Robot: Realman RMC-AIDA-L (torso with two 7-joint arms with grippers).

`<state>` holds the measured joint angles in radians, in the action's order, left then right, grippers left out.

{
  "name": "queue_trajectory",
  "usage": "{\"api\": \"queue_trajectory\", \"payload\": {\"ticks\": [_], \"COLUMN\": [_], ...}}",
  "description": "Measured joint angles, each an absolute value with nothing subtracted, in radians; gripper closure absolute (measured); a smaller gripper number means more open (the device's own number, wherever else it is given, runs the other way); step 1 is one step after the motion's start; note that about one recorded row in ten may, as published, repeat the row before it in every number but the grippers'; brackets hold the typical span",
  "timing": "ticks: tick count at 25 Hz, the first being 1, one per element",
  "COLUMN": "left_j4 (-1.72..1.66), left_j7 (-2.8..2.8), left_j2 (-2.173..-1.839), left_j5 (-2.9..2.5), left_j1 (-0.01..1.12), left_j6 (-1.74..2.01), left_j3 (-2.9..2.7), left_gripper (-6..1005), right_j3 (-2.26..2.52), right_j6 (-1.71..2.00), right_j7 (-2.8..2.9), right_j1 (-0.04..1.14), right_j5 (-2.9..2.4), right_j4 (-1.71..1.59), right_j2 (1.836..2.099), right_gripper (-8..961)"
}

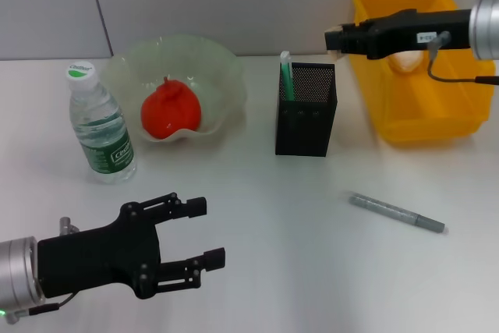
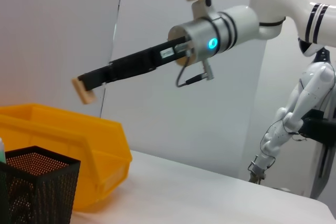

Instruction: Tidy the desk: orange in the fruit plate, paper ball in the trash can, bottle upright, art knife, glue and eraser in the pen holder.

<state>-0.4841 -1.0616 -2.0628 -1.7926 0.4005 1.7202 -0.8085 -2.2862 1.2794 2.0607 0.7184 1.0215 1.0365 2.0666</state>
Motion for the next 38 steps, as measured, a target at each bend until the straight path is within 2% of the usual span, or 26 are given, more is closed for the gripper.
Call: {"api": "queue_trajectory", "payload": {"ticks": [11, 21, 35, 38], "left_j4": [-0.487, -0.482, -0.487, -0.489], "left_j7": [-1.050, -1.031, -1.033, -1.034], "left_j2": [-2.062, -2.059, -2.059, -2.058], "left_j5": [-1.794, -1.799, -1.798, -1.796], "left_j1": [0.399, 0.393, 0.387, 0.387], "left_j6": [1.741, 1.750, 1.752, 1.754], "left_j3": [-0.809, -0.808, -0.808, -0.808], "left_gripper": [202, 202, 202, 202], "right_j3": [-2.102, -2.064, -2.063, -2.063], "right_j6": [1.042, 0.954, 0.966, 0.975], "right_j7": [2.135, 2.161, 2.172, 2.172], "right_j1": [0.823, 0.877, 0.876, 0.852], "right_j5": [0.886, 0.817, 0.809, 0.828], "right_j4": [0.889, 0.792, 0.804, 0.853], "right_j2": [2.063, 2.074, 2.076, 2.079], "right_gripper": [666, 654, 638, 498]}}
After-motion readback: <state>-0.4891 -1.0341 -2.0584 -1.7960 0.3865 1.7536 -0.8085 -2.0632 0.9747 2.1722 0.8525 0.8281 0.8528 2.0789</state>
